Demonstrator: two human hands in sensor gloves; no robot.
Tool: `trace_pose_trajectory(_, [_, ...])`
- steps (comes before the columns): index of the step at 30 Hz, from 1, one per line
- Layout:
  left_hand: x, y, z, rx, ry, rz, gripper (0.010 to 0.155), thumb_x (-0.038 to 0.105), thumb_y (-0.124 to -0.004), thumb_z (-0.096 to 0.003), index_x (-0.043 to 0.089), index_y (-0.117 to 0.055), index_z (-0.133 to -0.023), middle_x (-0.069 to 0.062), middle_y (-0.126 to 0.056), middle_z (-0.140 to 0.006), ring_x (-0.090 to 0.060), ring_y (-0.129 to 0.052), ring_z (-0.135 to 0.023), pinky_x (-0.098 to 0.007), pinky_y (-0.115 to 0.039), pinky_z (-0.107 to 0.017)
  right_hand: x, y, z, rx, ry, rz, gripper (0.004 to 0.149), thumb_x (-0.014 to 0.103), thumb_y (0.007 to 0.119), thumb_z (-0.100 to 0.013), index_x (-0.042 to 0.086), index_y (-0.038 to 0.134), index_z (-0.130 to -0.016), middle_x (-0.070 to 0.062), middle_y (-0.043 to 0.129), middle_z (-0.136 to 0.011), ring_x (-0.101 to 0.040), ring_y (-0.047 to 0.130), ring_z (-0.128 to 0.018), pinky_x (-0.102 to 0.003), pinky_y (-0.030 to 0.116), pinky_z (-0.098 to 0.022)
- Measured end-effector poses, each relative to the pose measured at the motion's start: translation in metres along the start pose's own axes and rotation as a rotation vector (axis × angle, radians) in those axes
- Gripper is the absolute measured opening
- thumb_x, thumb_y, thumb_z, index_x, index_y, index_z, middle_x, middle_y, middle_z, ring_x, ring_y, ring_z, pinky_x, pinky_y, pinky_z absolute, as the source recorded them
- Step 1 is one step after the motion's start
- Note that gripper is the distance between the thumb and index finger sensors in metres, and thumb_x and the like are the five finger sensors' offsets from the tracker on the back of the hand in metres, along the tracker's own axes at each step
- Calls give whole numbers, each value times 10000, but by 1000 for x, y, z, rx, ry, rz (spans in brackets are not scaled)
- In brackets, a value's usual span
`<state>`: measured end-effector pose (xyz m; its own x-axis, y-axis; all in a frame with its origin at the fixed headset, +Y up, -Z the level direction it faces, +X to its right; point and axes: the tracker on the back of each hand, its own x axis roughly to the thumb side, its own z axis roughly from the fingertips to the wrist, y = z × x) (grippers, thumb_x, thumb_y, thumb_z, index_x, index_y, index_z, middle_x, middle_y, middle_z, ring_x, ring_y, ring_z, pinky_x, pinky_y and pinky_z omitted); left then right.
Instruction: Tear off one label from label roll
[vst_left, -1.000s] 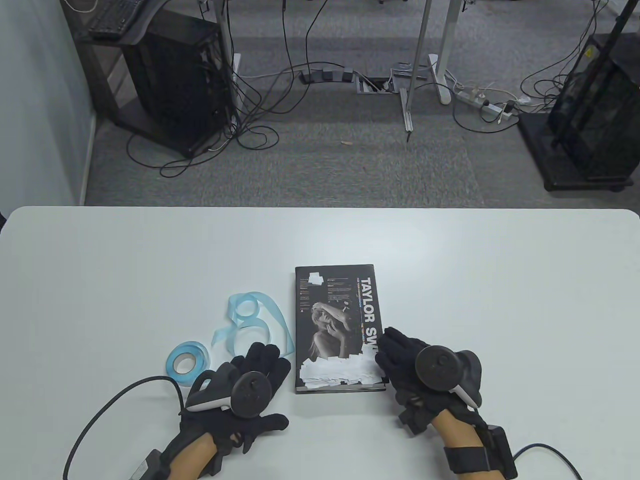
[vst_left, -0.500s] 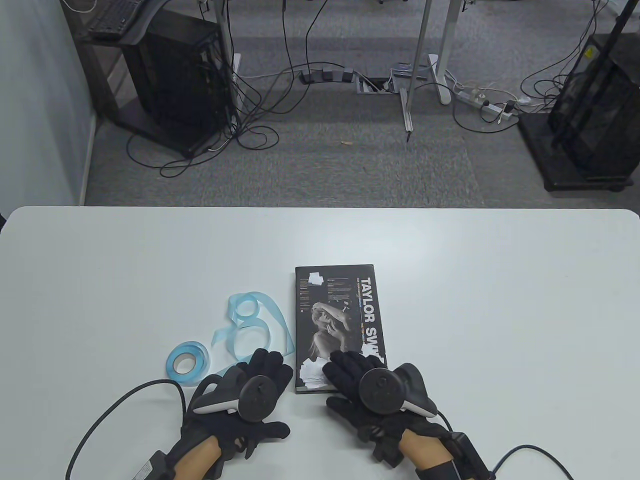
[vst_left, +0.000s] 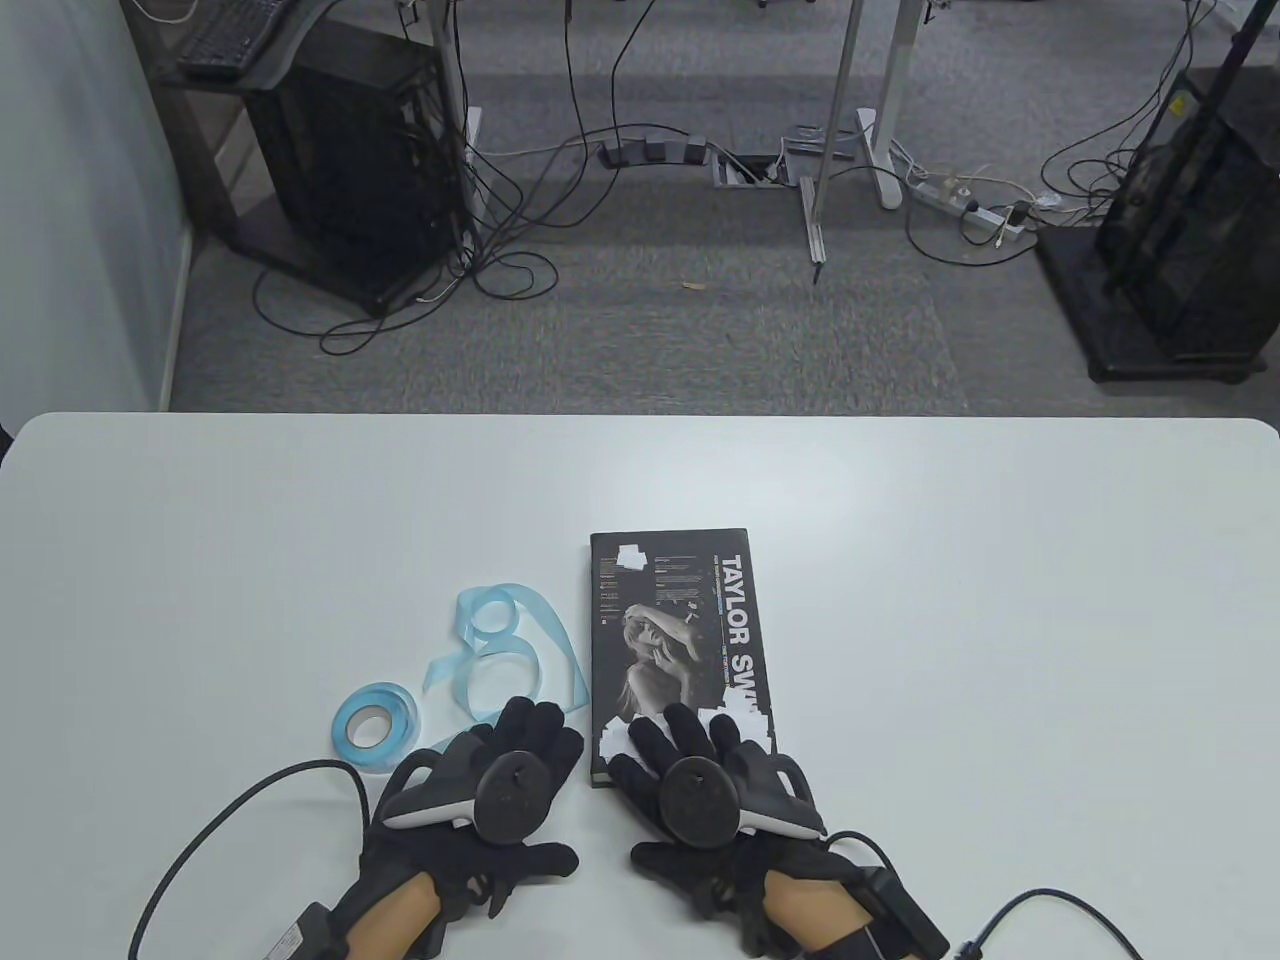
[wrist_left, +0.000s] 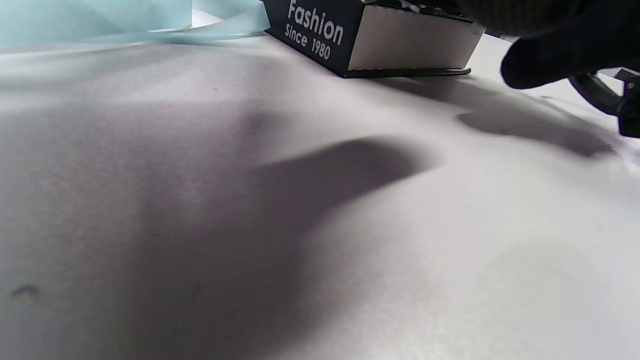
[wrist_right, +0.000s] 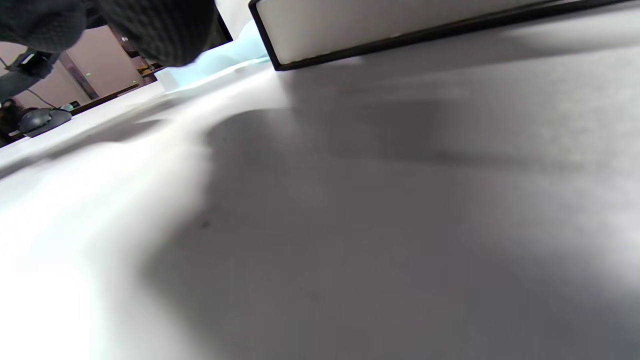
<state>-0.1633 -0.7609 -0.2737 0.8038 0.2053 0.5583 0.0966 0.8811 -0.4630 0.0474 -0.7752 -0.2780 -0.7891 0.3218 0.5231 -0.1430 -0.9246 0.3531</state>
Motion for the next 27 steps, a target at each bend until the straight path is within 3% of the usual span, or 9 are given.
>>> trace_pose_trajectory(8, [5,-3,-3,-16,-17,-2,987,666,-606,-444,198,60,-1004,-89,189,-1031,-376,131,-992,-647,-128,-699,-21,-7,-2,-21,88,-7,750,520,752,-437,359,305,-1017,-1,56,-1094,-364,4,-1021,-626,33,-678])
trace_pose_trajectory(17, [9,-5,-4,-16,-28,-4,987,665,-606,-445,195,57,-1006,-92,183,-1034,-378,121,-996,-647,-135,-701,-68,-22,5,-62,276,-44,752,521,750,-438,357,296,-1015,-4,45,-1087,-362,0,-1019,-627,34,-677])
trace_pose_trajectory(27, [10,-4,-4,-25,-28,0,968,663,-606,-445,194,25,-1009,-93,175,-1038,-381,106,-1003,-646,-146,-704,-141,-46,37,-125,516,-183,739,516,750,-442,337,327,-1021,-12,63,-1090,-363,-1,-1014,-626,24,-668])
